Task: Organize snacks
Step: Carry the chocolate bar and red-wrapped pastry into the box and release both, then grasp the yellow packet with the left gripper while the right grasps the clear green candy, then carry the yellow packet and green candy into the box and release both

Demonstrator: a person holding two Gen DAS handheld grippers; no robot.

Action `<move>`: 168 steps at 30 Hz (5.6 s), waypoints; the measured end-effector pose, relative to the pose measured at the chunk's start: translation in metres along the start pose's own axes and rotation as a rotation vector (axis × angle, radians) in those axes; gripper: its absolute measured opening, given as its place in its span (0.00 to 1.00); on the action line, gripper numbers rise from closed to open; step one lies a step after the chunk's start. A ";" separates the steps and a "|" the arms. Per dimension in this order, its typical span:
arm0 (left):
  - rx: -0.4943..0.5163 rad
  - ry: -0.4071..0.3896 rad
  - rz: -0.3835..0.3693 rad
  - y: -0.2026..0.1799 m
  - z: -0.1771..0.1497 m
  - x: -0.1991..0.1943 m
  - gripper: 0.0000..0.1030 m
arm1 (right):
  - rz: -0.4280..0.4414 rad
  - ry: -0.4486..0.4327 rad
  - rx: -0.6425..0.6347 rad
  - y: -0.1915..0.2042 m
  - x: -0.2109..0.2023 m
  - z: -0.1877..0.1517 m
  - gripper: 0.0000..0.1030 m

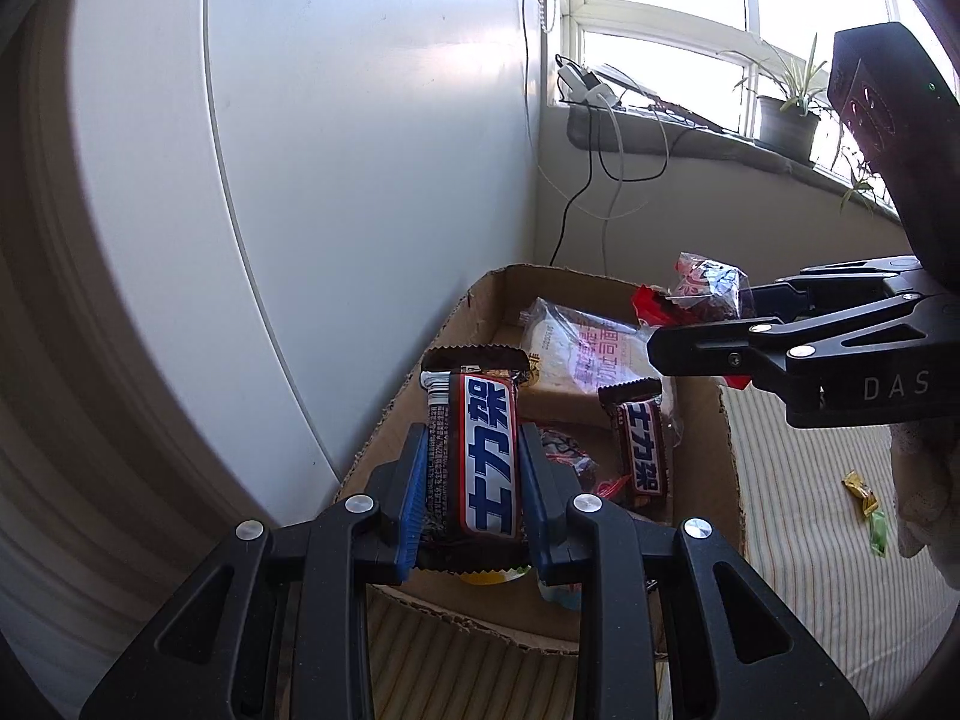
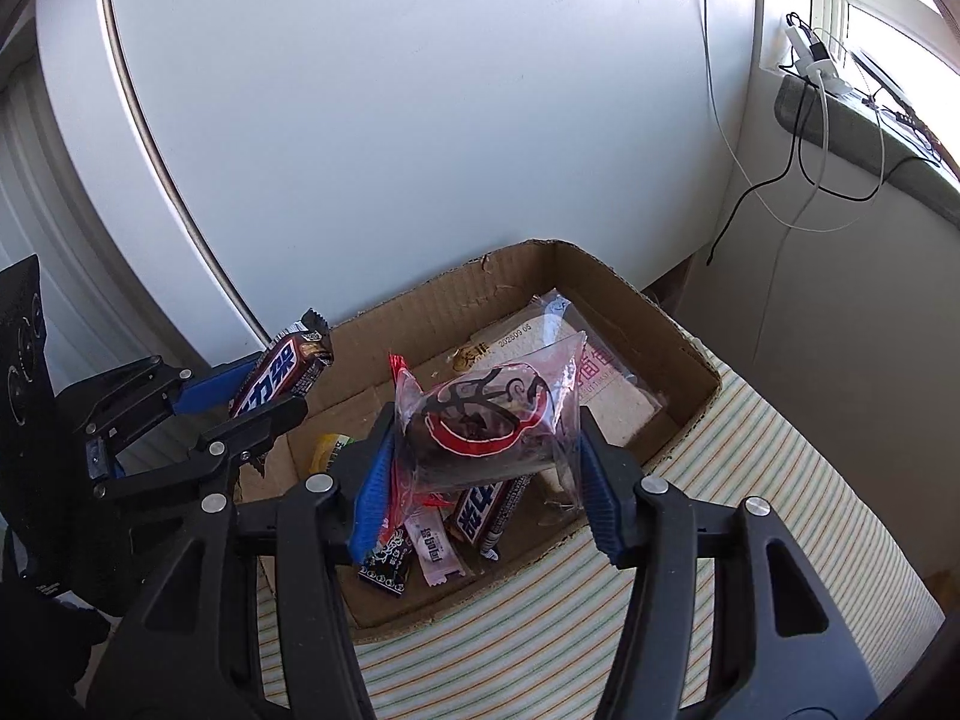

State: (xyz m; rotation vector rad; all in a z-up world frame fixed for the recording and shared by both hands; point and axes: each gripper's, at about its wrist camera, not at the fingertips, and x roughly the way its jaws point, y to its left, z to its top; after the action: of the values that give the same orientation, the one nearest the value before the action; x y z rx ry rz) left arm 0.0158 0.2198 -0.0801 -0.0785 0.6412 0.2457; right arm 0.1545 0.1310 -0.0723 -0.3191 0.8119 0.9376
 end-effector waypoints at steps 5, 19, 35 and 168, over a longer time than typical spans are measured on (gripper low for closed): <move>0.004 0.002 -0.003 -0.001 -0.002 -0.003 0.26 | -0.013 -0.002 0.006 -0.003 0.006 0.003 0.60; -0.007 -0.011 0.000 -0.002 0.002 -0.014 0.30 | -0.025 -0.028 0.042 -0.012 -0.012 -0.001 0.77; 0.012 -0.040 -0.017 -0.026 0.005 -0.039 0.39 | -0.049 -0.094 0.033 -0.013 -0.067 -0.025 0.77; -0.102 0.014 -0.054 -0.013 -0.007 -0.014 0.32 | -0.009 -0.031 0.058 0.003 -0.007 0.003 0.53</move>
State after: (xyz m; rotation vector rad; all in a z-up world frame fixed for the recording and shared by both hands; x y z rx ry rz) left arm 0.0043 0.2035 -0.0775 -0.1954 0.6391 0.2255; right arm 0.1510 0.1303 -0.0655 -0.2578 0.8068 0.9067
